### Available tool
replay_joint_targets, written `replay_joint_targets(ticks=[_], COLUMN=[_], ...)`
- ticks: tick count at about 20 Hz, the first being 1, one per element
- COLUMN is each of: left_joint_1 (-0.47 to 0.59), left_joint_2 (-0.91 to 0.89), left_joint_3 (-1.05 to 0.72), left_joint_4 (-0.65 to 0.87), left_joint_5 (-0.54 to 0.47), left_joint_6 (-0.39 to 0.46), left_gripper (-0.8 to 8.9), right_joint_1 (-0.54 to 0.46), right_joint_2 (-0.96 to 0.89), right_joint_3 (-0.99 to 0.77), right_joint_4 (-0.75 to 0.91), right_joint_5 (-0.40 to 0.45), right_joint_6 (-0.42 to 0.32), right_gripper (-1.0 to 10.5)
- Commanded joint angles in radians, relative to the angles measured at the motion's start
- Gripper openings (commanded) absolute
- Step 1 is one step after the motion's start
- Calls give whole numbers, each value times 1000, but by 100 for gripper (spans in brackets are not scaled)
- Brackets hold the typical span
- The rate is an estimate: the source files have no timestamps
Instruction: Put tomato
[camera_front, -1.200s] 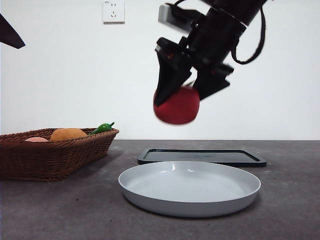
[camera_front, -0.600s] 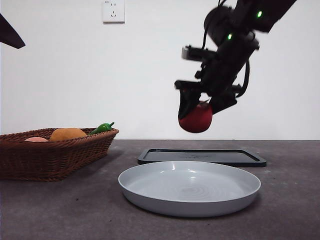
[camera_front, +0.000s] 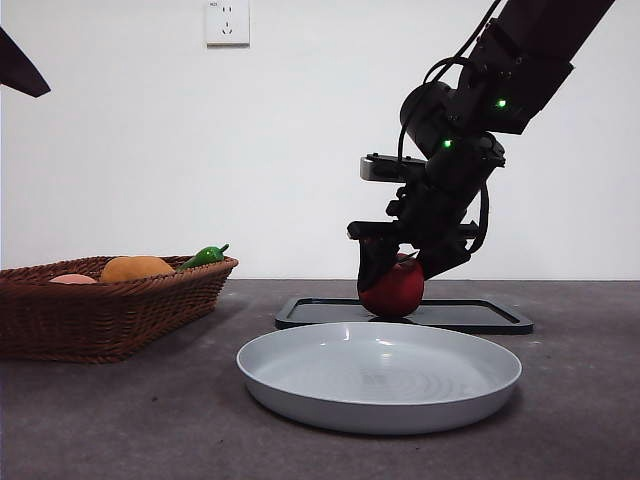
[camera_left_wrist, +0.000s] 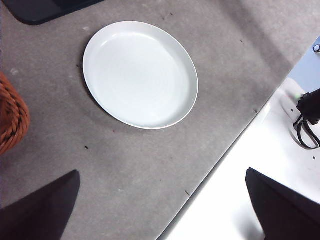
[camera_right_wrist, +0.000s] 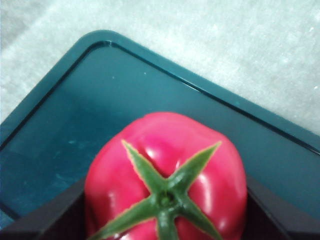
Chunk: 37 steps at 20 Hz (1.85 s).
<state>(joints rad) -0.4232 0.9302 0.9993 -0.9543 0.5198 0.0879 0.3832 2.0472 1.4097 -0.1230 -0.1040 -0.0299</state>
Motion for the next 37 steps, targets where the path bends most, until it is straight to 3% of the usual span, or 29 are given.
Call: replay_joint_targets(ticks=[1,3,6,8,15,27,30,37], left_joint_1=[-5,-5,-5,-5,-5,-4,-4,-4], left_joint_2=[6,6,6,6,6,6,6,6], left_joint_3=[21,21,21,21,21,21,21,21], left_joint_4=[4,5,5,4,5,6,6,6], left_joint_5=[2,2,2,2,2,2,2,2], left_joint_6=[5,5,5,5,5,5,6,5], left_gripper=[528,528,528,528,528,528,528,528], right_joint_1=[3,5,6,6,6,12,28,140], right_joint_2=[36,36,31,16,-126,-710,-844,-1133], right_joint_3=[21,21,21,21,21,-5,-97,-371], right_joint_4=[-19,-21,-37,-42,-154,-680,-703,-716], right_joint_5=[0,0,0,0,0,-81,-141,-187], right_joint_6=[-6,-5,-3,3,4,17,19,55], right_gripper=[139,341,396,502,505,504,504,501])
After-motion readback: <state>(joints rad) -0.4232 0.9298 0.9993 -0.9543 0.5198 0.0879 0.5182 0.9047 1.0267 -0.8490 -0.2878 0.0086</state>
